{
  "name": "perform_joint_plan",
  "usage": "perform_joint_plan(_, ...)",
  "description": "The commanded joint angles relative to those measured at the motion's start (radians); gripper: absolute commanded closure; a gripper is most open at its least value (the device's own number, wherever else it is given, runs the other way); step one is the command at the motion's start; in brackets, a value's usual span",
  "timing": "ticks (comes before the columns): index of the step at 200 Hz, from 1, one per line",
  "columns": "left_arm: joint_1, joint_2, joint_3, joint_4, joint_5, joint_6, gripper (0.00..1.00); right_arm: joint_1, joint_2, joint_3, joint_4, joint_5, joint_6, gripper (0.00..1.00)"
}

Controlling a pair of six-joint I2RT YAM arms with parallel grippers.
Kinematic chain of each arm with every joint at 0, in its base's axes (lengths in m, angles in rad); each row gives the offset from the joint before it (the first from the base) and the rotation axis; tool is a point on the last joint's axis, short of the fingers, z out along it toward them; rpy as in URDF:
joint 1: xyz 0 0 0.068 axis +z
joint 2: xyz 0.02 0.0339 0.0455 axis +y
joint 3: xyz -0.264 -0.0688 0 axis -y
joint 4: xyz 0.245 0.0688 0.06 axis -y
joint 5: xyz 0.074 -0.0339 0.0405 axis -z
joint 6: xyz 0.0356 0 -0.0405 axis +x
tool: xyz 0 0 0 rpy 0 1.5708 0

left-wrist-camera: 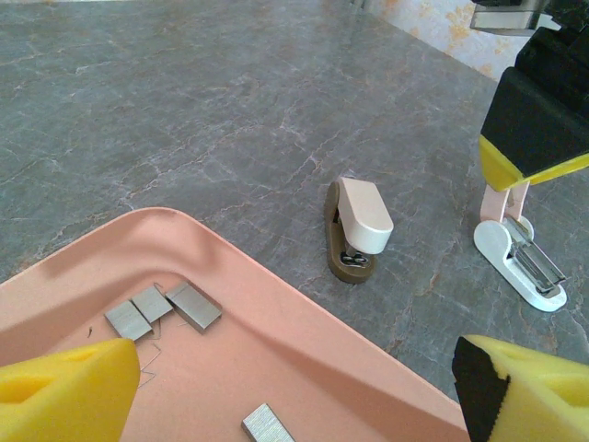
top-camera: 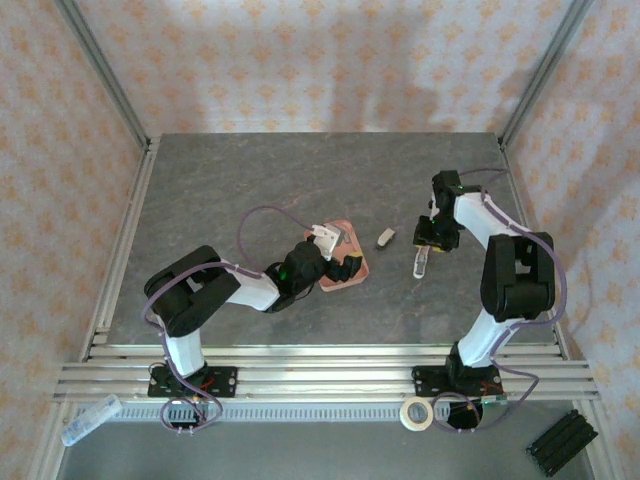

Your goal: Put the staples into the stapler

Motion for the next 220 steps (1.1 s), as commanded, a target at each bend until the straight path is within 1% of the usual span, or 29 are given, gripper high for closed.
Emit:
perform_joint_plan(1,0.001,-0.015,-0.006,0.038,-0.015,0.023,0.11,0.008,0.005,0.022,-0.001,0.026,0.01,0.59)
perform_joint_plan(51,0.0,-0.032,-0.018,0.031,-0.035,0.026,0.11,0.015,-0.041,-0.007,0.011,0.05,-0.002,0.67)
perform_joint_plan(99,0.005,-0.057,-0.051,0.045,-0.066,-0.027,0.11,0.035,-0.116,-0.051,0.019,0.037,-0.015,0.71)
perform_joint_plan(146,0.006,-0.077,-0.097,0.072,-0.078,-0.07,0.11,0.096,-0.165,-0.094,0.026,0.025,-0.03,0.75)
perform_joint_plan(190,0.006,-0.089,-0.115,0.076,-0.084,-0.075,0.11,0.15,-0.166,-0.087,0.006,0.022,-0.059,0.77)
perform_joint_plan(220,0.005,-0.095,-0.131,0.076,-0.09,-0.088,0.11,0.2,-0.203,-0.107,-0.004,0.025,-0.06,0.78)
